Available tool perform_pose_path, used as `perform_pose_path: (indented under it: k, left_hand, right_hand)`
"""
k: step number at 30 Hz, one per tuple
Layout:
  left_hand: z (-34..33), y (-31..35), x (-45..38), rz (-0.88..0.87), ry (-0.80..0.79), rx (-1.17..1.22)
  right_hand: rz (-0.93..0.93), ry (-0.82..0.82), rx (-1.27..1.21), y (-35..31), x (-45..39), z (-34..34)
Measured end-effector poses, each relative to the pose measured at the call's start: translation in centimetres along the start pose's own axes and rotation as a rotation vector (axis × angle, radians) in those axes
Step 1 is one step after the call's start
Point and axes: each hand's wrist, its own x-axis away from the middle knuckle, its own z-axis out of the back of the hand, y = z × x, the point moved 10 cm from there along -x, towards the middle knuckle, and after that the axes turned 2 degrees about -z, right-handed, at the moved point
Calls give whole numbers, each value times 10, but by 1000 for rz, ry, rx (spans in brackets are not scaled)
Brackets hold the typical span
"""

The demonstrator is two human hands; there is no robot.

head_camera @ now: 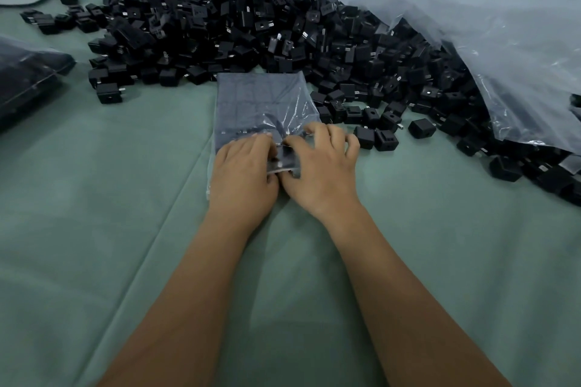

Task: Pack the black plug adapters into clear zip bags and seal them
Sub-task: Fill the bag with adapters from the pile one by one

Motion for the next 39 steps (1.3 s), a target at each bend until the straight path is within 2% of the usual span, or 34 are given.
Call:
perform_pose_path:
  k: [13,19,28,35,39]
  left_hand:
    - [-3,3,4,2,-9,-23]
    - [-2,2,2,17,-1,-30]
    - [-9,-1,1,40,-85,-137]
    - [-7,-1,2,49,-77,-127]
    - [-7,-3,2,73,-72,-92]
  right_hand:
    - [0,-16,-21,2,-3,-3]
    - [-35,-7,-36,10,-4,-2]
    - [-130,-10,-78,30,5,2]
    - [-145,29,-12,25,1,0]
    - [-189,38,-119,31,1,1]
